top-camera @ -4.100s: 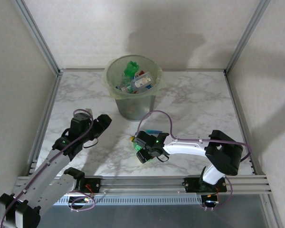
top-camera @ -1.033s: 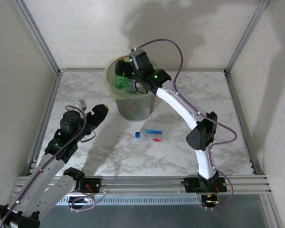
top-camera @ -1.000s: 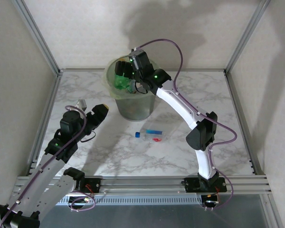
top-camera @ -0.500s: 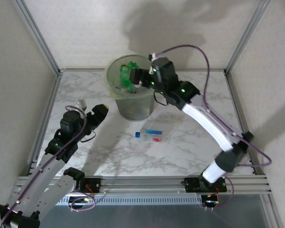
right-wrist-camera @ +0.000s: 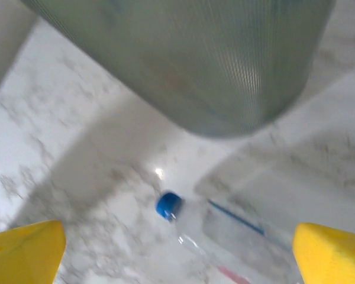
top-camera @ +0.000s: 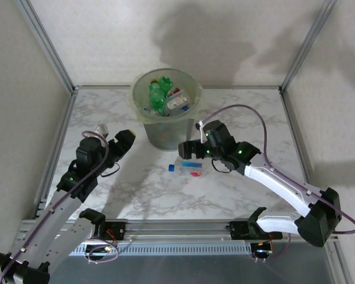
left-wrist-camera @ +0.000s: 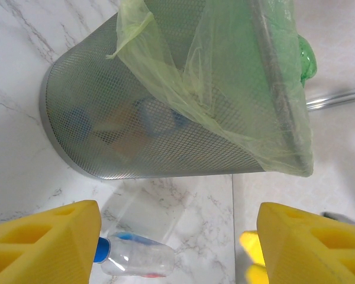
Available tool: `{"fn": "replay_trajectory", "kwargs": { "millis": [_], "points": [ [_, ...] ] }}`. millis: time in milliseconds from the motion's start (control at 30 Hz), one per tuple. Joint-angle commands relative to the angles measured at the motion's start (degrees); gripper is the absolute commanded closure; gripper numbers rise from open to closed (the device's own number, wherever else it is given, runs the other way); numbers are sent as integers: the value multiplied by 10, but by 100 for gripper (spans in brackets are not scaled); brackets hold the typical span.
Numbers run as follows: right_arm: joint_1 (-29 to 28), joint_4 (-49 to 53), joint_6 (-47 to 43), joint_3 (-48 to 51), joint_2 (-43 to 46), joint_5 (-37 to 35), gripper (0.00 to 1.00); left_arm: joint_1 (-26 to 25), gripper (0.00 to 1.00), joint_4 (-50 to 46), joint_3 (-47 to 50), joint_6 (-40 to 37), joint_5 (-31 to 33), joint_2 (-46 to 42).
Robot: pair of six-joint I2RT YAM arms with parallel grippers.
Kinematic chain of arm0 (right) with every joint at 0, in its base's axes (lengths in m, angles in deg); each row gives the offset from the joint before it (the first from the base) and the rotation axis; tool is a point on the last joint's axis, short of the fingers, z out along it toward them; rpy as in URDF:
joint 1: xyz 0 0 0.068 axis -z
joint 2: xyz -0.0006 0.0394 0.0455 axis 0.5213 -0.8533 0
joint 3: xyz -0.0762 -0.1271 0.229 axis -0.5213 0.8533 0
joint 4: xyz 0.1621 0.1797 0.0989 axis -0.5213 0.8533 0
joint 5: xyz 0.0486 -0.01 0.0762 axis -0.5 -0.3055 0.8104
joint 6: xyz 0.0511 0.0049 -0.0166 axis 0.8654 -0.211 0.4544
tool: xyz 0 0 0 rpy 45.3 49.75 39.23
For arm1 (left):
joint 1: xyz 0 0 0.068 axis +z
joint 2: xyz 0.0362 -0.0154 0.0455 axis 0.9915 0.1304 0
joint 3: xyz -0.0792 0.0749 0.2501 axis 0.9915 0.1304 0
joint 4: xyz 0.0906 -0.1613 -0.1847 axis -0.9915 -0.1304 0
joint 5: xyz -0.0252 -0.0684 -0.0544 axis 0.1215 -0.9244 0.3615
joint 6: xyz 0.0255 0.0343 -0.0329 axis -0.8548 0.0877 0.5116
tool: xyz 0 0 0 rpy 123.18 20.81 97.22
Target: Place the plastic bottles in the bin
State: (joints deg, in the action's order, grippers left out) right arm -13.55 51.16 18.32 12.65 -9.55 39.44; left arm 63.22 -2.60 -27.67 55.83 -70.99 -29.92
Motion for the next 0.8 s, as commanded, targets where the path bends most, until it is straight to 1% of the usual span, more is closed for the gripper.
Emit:
{"fn": "replay_trajectory", "kwargs": {
  "millis": [0,133,300,533,767],
  "points": [
    [6,-43,-2,43,5,16,1,2,30,-6,1,3,0,-8],
    [7,-57,-16,75,-23,12,1,2,30,-7,4,6,0,-10],
    [6,-59,-30,82,-67,-9,1,2,30,-5,9,7,-4,-8],
    [1,-85,-20,92,-106,-31,1,1,30,4,26,15,-7,-12],
    [-8,-109,-10,105,-132,-44,2,1,30,6,17,13,-15,-4]
  ]
}}
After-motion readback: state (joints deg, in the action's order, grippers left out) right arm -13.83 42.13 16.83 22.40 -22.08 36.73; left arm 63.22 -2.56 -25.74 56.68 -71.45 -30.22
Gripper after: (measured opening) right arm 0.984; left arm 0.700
